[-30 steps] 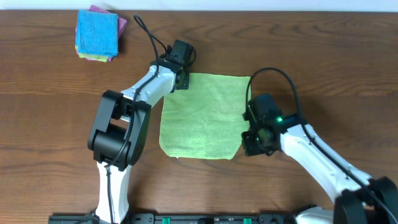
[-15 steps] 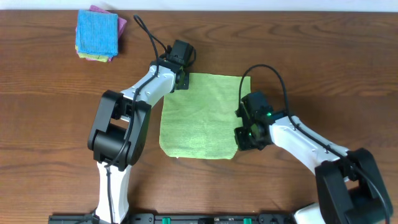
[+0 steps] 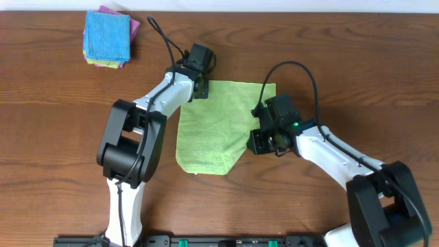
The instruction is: Fold the cloth
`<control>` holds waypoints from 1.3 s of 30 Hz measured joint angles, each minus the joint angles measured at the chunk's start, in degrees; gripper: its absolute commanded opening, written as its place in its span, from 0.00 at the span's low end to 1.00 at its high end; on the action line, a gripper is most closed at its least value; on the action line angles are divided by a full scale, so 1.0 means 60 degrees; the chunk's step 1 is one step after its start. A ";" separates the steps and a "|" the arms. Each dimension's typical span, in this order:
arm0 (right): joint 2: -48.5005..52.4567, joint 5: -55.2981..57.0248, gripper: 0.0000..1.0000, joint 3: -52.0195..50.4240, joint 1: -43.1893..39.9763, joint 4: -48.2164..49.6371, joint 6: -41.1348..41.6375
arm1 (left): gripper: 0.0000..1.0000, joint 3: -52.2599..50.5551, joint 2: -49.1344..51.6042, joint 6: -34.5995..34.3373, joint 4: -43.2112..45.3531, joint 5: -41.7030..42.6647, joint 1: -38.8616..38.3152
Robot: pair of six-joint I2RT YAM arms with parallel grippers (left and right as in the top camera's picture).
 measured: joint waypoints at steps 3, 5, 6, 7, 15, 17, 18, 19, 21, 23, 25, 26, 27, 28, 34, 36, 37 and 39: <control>0.0000 -0.0171 0.30 0.0168 0.0000 0.0022 0.0022 | 0.06 0.0000 0.0000 0.0000 0.0000 0.0000 0.0000; 0.0000 -0.0244 0.30 0.0197 0.0000 -0.0051 0.0025 | 0.06 0.0000 0.0000 0.0000 0.0000 0.0000 0.0000; 0.0000 -0.0288 0.29 0.0200 0.0000 -0.0106 0.0025 | 0.06 0.0000 0.0000 0.0000 0.0000 0.0000 0.0000; 0.0000 -0.0353 0.29 0.0200 0.0000 -0.0175 0.0029 | 0.06 0.0000 0.0000 0.0000 0.0000 0.0000 0.0000; 0.0000 -0.0630 0.38 0.0204 0.0710 -0.0379 0.0073 | 0.06 0.0000 0.0000 0.0000 0.0000 0.0000 0.0000; 0.0000 -0.0514 0.38 0.0204 0.0874 -0.0386 0.0080 | 0.06 0.0000 0.0000 0.0000 0.0000 0.0000 0.0000; 0.0000 -0.0412 0.38 0.0204 0.0940 -0.0386 0.0109 | 0.06 0.0000 0.0000 0.0004 0.0000 0.0000 0.0000; 0.0000 -0.0295 0.39 0.0204 0.0965 -0.0368 0.0113 | 0.06 0.0000 0.0000 0.0000 0.0000 0.0000 0.0000; 0.0004 -0.0047 0.41 0.0204 0.0965 -0.0328 0.0124 | 0.06 0.0000 0.0000 0.0000 0.0000 0.0000 0.0000; 0.0022 0.0080 0.41 0.0204 0.0962 -0.0273 0.0149 | 0.05 0.0000 0.0000 0.0000 0.0000 0.0000 0.0000; 0.0095 0.0171 0.41 0.0204 0.0962 -0.0138 0.0153 | 0.06 0.0000 0.0000 0.0000 0.0000 0.0000 0.0000; 0.0138 0.0197 0.41 0.0204 0.0962 -0.0080 0.0153 | 0.06 0.0000 0.0000 0.0000 0.0000 0.0000 0.0000; 0.0189 0.0215 0.41 0.0204 0.0962 -0.0025 0.0157 | 0.06 0.0000 0.0000 0.0000 0.0000 0.0000 0.0000; 0.0233 0.0240 0.40 0.0204 0.0965 0.0022 0.0157 | 0.05 0.0000 0.0000 0.0004 0.0000 0.0000 0.0000; 0.0291 0.0339 0.17 0.0204 0.0965 0.0157 0.0248 | 0.05 0.0000 0.0000 0.0000 0.0000 0.0000 0.0000; 0.0295 0.0346 0.12 0.0204 0.0965 0.0197 0.0211 | 0.05 0.0000 0.0000 0.0000 0.0000 0.0000 0.0000; 0.0295 0.0346 0.07 0.0204 0.0973 0.0219 0.0211 | 0.05 0.0000 0.0000 0.0004 0.0000 0.0000 0.0000; 0.0310 0.0346 0.01 0.0204 0.0976 0.0237 0.0226 | 0.06 0.0000 0.0000 0.0000 0.0000 0.0000 0.0000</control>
